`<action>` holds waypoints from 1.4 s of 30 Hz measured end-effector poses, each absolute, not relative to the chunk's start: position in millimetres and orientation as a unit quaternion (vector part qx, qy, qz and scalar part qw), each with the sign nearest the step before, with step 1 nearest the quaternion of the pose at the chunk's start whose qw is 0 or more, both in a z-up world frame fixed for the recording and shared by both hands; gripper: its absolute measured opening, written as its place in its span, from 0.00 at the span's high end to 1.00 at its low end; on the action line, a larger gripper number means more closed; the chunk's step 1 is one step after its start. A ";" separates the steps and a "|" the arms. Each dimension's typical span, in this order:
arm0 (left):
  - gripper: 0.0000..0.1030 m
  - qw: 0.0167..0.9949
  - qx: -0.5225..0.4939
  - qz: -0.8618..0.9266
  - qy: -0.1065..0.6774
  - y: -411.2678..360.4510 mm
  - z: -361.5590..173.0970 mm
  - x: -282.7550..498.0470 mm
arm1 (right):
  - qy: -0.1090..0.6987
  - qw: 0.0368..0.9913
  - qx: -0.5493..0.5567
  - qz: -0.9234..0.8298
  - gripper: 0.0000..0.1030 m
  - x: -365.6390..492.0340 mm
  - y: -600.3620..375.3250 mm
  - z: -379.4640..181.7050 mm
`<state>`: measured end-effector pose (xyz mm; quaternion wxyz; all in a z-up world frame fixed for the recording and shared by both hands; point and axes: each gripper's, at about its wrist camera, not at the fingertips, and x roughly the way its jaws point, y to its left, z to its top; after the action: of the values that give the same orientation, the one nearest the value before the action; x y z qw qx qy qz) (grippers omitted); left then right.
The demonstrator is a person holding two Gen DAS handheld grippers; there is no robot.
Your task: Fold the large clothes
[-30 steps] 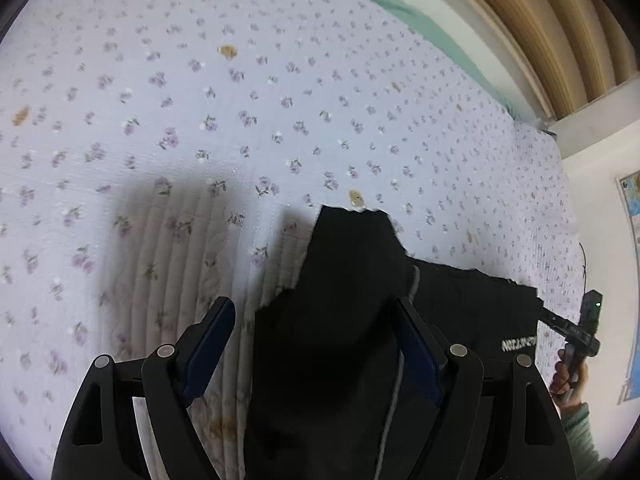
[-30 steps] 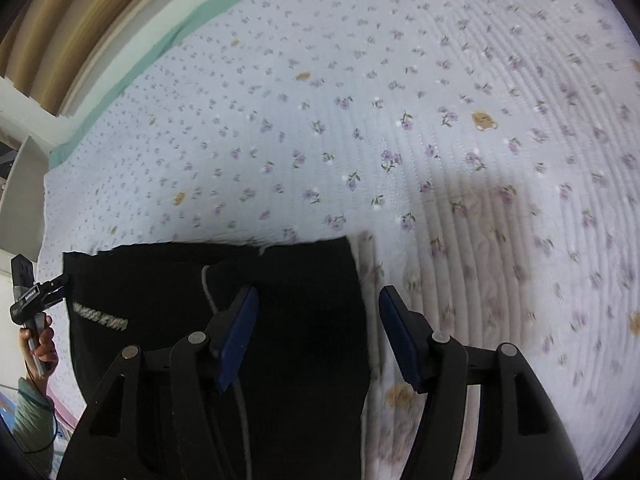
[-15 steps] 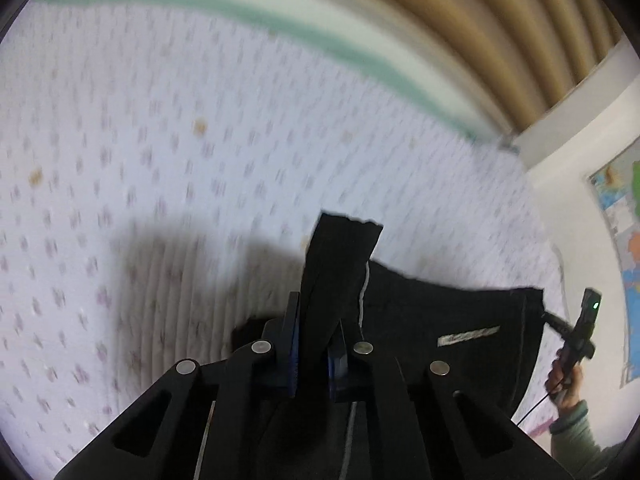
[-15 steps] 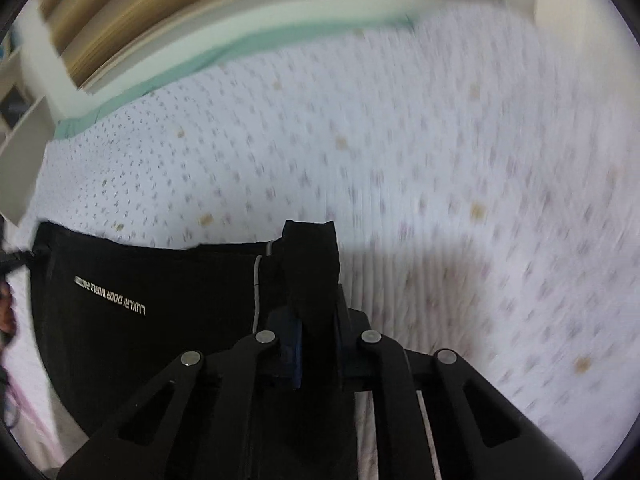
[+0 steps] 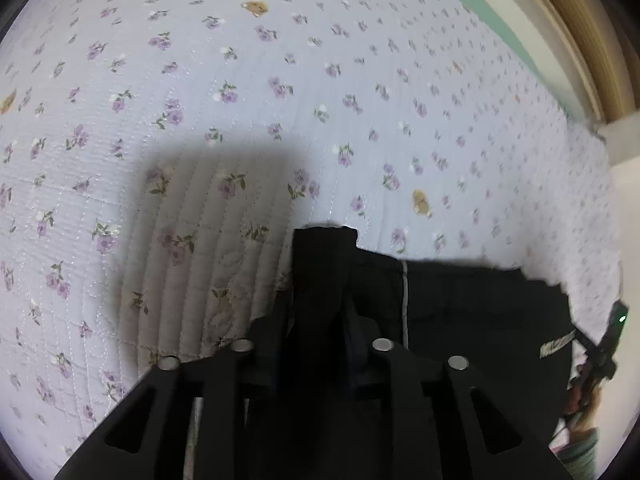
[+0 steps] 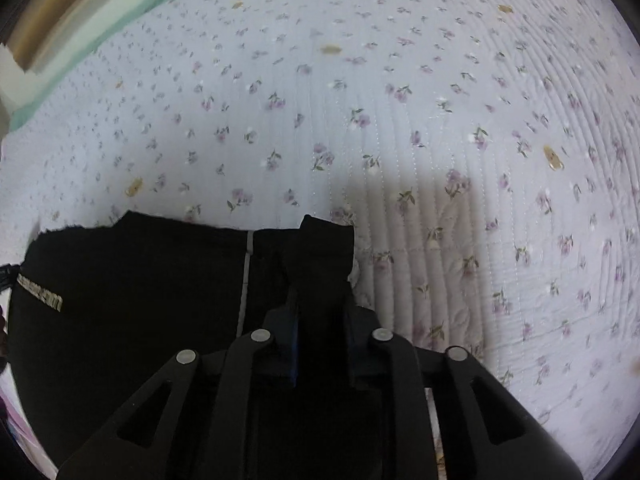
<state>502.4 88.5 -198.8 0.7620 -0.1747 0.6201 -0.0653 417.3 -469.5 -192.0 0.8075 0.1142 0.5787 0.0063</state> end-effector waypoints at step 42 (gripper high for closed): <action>0.36 0.805 -0.025 -0.214 0.553 -46.9 -113.4 398.8 | 0.545 0.836 -0.012 0.062 0.33 344.0 -303.2 -134.5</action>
<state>398.8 -46.9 -113.4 0.8052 -0.0248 0.5527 -0.2135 344.0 -303.2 -134.5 0.8363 -0.0118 0.5447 0.0618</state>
